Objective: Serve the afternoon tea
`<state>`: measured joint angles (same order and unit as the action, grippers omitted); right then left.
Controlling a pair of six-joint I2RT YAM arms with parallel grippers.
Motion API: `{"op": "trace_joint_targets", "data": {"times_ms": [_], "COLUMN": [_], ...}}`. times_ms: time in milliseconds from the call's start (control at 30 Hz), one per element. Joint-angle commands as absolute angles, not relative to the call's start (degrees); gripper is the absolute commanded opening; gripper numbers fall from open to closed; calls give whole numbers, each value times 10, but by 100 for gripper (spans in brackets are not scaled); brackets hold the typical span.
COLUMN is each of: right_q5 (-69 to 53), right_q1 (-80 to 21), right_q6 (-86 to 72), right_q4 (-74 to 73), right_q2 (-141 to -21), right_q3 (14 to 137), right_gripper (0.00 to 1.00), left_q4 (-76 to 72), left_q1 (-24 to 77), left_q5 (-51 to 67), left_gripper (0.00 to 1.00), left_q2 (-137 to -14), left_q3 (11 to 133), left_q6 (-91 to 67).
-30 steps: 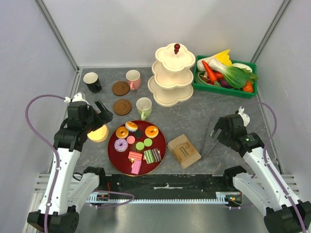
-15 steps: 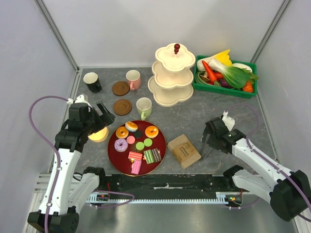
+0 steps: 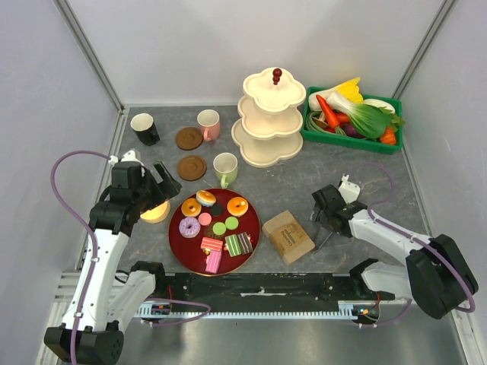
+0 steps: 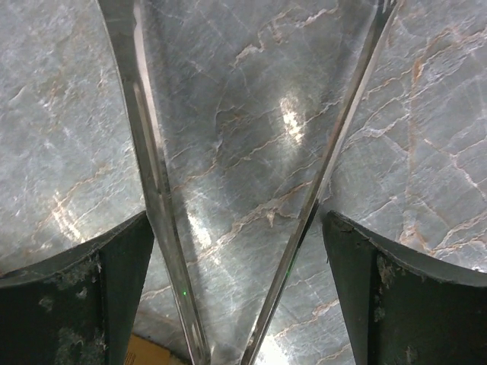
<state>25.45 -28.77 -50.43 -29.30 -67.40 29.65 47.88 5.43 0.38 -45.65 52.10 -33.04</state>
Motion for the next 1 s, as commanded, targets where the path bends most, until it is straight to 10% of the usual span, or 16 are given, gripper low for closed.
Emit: {"op": "trace_joint_targets", "data": {"times_ms": [0,967], "right_q5": [289,278], "right_q1": [-291,-291], "right_q6": [-517,-442], "right_q4": [-263,-397], "right_q2": [-700,-556], "right_q3": [287,408], "right_gripper": [98,64], "left_q4": [471,471], "left_q1": [51,51], "left_q5": [9,5], "left_gripper": [98,98], "left_q2": [-447,-448], "left_q3": [526,532], "left_q6": [-315,-316]}}
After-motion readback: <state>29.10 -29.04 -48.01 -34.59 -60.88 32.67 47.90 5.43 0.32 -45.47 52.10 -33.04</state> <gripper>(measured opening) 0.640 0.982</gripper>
